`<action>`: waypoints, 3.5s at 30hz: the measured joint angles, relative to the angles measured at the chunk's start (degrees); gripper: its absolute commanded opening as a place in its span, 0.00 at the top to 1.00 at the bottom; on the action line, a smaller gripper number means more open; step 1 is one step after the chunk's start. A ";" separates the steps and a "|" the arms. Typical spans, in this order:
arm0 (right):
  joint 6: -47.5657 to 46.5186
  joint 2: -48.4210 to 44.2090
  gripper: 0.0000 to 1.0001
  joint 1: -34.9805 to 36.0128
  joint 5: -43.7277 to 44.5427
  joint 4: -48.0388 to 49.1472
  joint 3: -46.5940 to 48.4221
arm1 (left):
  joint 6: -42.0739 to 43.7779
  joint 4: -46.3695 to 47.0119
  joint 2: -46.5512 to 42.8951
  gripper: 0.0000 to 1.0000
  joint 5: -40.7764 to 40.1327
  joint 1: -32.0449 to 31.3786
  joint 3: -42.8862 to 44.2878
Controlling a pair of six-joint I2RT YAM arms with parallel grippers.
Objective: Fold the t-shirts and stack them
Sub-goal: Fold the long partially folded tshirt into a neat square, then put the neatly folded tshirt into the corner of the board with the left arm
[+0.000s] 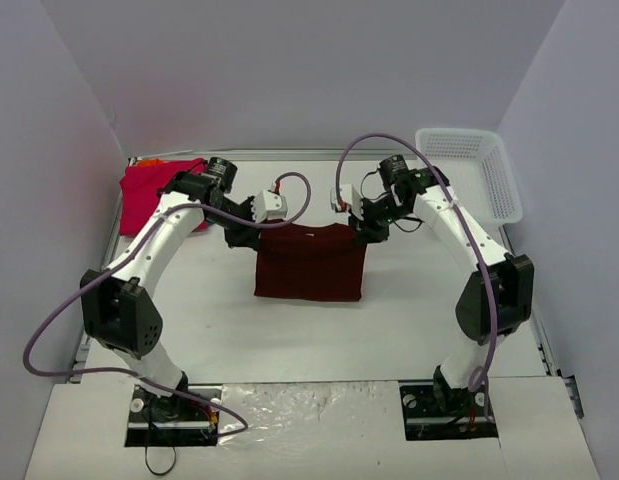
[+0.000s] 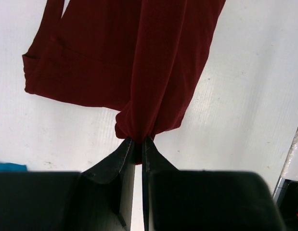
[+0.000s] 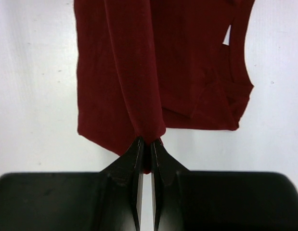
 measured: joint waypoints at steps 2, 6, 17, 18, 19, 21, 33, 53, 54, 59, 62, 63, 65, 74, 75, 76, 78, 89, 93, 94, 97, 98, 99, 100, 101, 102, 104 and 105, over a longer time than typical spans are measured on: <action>-0.46 2.80 1.00 -0.63 -0.02 0.13 2.23 | 0.39 -0.07 2.16 0.98 0.17 0.74 2.05; -1.53 8.68 1.00 -1.81 -0.07 0.09 6.45 | 1.70 -0.17 7.93 0.98 0.46 1.92 6.47; -2.97 24.76 1.00 -5.33 -0.11 0.20 18.71 | 4.42 -2.51 28.48 0.98 1.66 3.76 23.87; -3.02 26.27 1.00 -5.66 -0.15 0.04 20.26 | 4.55 -2.97 30.42 0.98 1.68 3.89 26.01; -3.02 27.78 1.00 -5.95 -0.20 0.04 21.94 | 4.59 -3.08 32.11 0.97 1.66 3.98 27.89; -2.97 31.65 0.90 -6.40 -0.31 -0.24 26.77 | 4.59 -3.10 35.23 0.82 1.25 4.09 31.28; 5.62 45.07 0.00 -7.85 0.76 7.41 38.73 | -1.40 4.07 42.18 0.08 -8.57 4.92 34.75; 29.55 -3.52 0.00 13.05 30.60 28.74 -9.68 | -31.30 26.80 -7.50 0.06 -21.70 10.99 -13.86; 29.79 -3.43 0.02 14.03 30.86 28.63 -11.47 | -33.16 26.86 -7.98 0.06 -19.45 12.39 -15.67; 30.38 -3.02 0.08 17.09 33.05 27.76 -14.05 | -42.62 27.34 -10.86 0.06 -7.08 25.16 -20.57; 30.58 -1.97 0.17 19.39 35.60 28.04 -12.50 | -45.99 27.26 -12.79 0.06 -2.71 30.95 -20.96; 30.73 -0.98 0.23 21.11 36.76 28.30 -11.58 | -46.49 27.32 -13.55 0.06 -1.70 31.52 -21.14; 31.04 1.25 0.29 24.33 38.16 28.76 -10.10 | -47.12 27.36 -15.06 0.06 -0.20 31.26 -22.34; 31.93 16.28 0.38 36.02 42.51 28.39 -1.79 | -48.30 27.41 -17.42 0.06 1.07 31.01 -26.91; 31.93 17.68 0.38 36.72 42.84 28.22 -0.98 | -48.35 27.41 -17.40 0.06 0.96 31.01 -26.91; 31.95 18.91 0.38 37.22 43.23 27.93 -0.22 | -48.35 27.39 -17.35 0.06 0.72 31.01 -26.91; 31.95 21.46 0.38 38.05 43.98 27.67 1.31 | -48.11 27.32 -17.09 0.06 0.48 30.99 -26.91; 31.82 28.65 0.34 38.77 47.89 26.38 8.41 | -47.34 26.36 -15.87 0.06 -0.02 31.23 -26.91; 31.67 29.42 0.39 38.80 49.13 26.38 9.46 | -47.52 26.53 -15.08 0.06 1.49 31.28 -26.91; 31.63 29.55 0.41 38.84 49.35 26.38 9.62 | -47.54 26.58 -14.78 0.06 1.84 31.28 -26.91; 31.58 29.90 0.52 38.86 49.83 26.38 9.84 | -47.98 26.67 -14.08 0.06 2.78 31.28 -27.06; 31.47 30.14 0.64 38.86 50.14 26.38 9.90 | -48.19 26.77 -13.90 0.06 3.19 31.28 -27.17; 31.26 30.32 0.70 38.88 50.31 26.38 9.97 | -48.50 26.82 -13.73 0.06 3.56 31.28 -27.30; 31.23 30.56 0.75 38.91 50.40 26.43 9.97 | -48.83 26.88 -13.53 0.06 4.02 31.30 -27.43; 31.21 30.95 0.85 38.91 50.82 26.40 9.99 | -49.09 27.04 -13.31 0.06 4.68 31.28 -27.56; 30.97 31.08 0.91 38.91 51.08 26.38 10.05 | -49.35 27.32 -13.07 0.06 5.25 31.28 -27.78; 30.97 31.36 1.00 39.12 51.28 26.27 10.05 | -50.05 27.80 -12.68 0.06 6.93 31.32 -28.59; 30.88 31.36 1.00 39.15 51.41 26.23 10.05 | -50.60 28.24 -12.52 0.06 7.80 31.32 -29.11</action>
